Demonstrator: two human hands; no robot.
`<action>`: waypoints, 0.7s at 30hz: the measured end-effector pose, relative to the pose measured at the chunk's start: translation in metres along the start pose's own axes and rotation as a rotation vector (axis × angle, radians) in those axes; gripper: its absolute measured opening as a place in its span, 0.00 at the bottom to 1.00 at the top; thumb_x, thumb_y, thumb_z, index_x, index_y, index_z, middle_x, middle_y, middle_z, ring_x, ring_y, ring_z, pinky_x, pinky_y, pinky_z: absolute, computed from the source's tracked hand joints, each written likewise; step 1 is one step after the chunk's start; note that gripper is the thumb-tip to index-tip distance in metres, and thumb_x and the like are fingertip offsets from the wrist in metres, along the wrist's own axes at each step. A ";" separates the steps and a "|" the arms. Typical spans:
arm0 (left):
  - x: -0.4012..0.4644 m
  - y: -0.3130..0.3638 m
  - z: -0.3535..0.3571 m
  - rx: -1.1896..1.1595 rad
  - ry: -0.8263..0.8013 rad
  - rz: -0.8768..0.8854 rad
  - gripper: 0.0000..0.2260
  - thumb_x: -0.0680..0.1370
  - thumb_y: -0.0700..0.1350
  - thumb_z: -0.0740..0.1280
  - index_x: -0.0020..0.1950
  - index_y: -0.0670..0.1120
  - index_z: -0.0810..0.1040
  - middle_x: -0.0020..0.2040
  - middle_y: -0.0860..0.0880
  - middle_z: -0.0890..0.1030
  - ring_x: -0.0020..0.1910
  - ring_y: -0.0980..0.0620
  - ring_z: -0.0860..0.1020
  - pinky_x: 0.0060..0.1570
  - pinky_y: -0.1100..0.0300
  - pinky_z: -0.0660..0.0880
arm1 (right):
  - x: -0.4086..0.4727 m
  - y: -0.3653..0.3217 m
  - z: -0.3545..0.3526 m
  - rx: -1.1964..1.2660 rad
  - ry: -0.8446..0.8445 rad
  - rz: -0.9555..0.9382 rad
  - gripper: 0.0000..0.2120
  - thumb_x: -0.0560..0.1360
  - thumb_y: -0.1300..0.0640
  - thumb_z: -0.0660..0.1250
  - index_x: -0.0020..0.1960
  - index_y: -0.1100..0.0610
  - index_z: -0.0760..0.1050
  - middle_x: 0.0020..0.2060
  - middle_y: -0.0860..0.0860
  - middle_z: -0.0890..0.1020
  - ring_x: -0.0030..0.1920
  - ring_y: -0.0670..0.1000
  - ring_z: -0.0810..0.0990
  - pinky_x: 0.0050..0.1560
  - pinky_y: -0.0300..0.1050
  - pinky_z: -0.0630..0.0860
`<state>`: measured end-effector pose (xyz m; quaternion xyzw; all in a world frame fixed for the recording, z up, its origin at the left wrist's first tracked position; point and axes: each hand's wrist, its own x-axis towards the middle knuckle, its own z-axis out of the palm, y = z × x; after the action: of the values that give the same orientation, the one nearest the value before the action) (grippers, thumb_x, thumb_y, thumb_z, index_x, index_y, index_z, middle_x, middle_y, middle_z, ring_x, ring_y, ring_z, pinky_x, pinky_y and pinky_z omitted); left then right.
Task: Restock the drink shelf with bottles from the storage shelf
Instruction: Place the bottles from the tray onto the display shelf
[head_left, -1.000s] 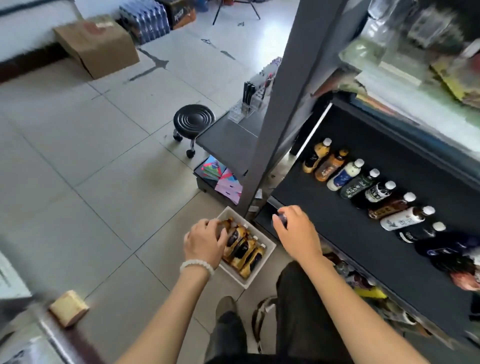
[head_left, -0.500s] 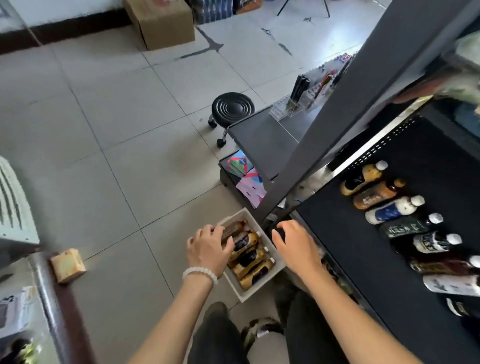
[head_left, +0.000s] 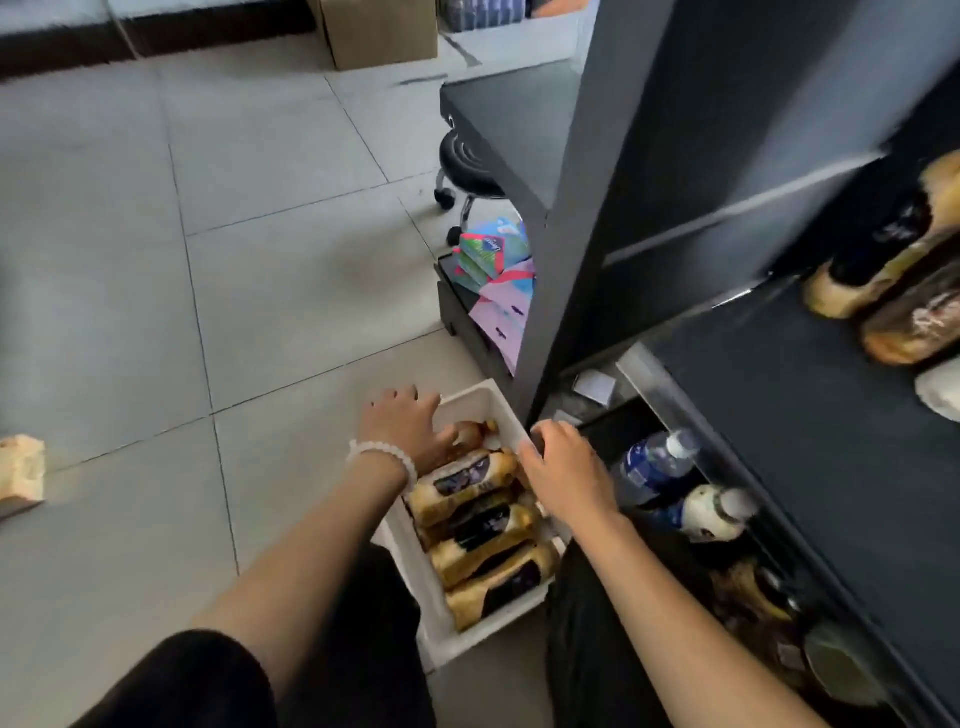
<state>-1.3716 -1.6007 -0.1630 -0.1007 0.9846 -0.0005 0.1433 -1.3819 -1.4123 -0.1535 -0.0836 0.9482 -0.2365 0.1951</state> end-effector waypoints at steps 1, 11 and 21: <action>-0.006 0.000 0.008 0.001 0.044 -0.026 0.22 0.78 0.62 0.54 0.68 0.53 0.69 0.64 0.47 0.74 0.63 0.45 0.72 0.55 0.51 0.70 | -0.003 0.003 0.005 0.030 0.034 -0.026 0.19 0.80 0.47 0.54 0.63 0.57 0.70 0.60 0.53 0.73 0.59 0.55 0.73 0.56 0.49 0.71; -0.073 0.014 0.023 -0.239 0.143 -0.198 0.21 0.79 0.59 0.54 0.67 0.51 0.70 0.65 0.46 0.73 0.63 0.43 0.71 0.55 0.49 0.70 | -0.049 0.002 0.030 0.081 0.105 -0.143 0.15 0.79 0.50 0.55 0.60 0.58 0.71 0.57 0.54 0.73 0.56 0.56 0.73 0.51 0.49 0.71; -0.071 0.043 0.019 -0.143 0.166 -0.252 0.20 0.79 0.58 0.53 0.66 0.50 0.71 0.63 0.45 0.74 0.61 0.44 0.72 0.53 0.50 0.71 | -0.044 0.037 0.032 0.116 0.138 -0.084 0.17 0.80 0.51 0.55 0.64 0.59 0.69 0.60 0.55 0.73 0.57 0.56 0.74 0.55 0.51 0.73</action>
<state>-1.3080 -1.5437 -0.1625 -0.2329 0.9701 0.0431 0.0527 -1.3310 -1.3823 -0.1829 -0.0952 0.9398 -0.3042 0.1236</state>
